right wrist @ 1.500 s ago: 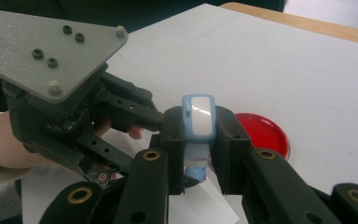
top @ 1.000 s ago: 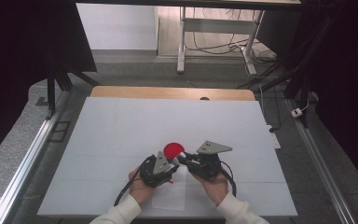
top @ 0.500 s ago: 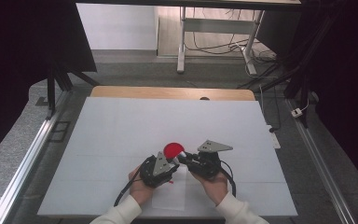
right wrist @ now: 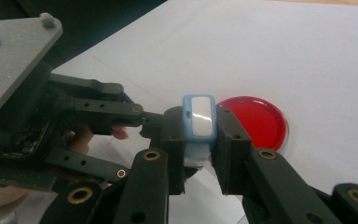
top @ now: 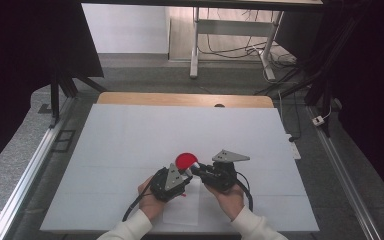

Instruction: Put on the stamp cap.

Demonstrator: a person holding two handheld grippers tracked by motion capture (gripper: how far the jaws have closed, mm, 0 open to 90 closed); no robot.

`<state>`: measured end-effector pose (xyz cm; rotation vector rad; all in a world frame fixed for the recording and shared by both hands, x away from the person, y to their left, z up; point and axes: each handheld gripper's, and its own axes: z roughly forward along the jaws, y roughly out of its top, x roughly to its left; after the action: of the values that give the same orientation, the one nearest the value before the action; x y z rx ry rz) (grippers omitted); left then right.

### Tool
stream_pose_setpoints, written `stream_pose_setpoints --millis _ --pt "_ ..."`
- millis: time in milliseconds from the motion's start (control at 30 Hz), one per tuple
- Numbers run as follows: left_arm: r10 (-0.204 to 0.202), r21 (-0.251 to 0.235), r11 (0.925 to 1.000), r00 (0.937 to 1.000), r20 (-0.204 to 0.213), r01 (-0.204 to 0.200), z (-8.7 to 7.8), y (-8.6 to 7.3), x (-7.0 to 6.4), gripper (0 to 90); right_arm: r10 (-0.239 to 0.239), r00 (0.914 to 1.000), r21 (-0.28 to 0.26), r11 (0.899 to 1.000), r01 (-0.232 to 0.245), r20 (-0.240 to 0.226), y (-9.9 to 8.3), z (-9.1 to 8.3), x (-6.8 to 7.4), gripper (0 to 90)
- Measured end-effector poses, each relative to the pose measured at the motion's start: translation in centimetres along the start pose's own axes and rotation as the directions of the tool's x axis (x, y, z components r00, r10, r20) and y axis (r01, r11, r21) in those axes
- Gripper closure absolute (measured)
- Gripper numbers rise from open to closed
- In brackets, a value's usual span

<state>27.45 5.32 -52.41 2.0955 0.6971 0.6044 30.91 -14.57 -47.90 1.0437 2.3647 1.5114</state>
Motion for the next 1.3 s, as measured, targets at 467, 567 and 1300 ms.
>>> stream_pose_setpoints --millis 467,567,1300 --pt "0.018 0.006 0.9998 0.9998 -0.006 -0.018 0.00 0.01 -0.12 65.4 0.002 1.0000 0.012 1.000 -0.002 0.006 -0.04 0.14 0.15 74.9" --pt "0.030 0.008 0.9995 0.9995 -0.013 -0.030 -0.01 0.03 -0.20 65.4 0.002 1.0000 0.014 1.000 -0.002 0.005 -0.05 0.15 0.13 74.9" --pt "0.044 -0.004 0.9990 0.9984 -0.037 -0.044 -0.25 0.10 -0.50 65.6 0.020 0.9997 0.014 1.000 -0.020 -0.014 -0.15 0.09 -0.01 75.1"
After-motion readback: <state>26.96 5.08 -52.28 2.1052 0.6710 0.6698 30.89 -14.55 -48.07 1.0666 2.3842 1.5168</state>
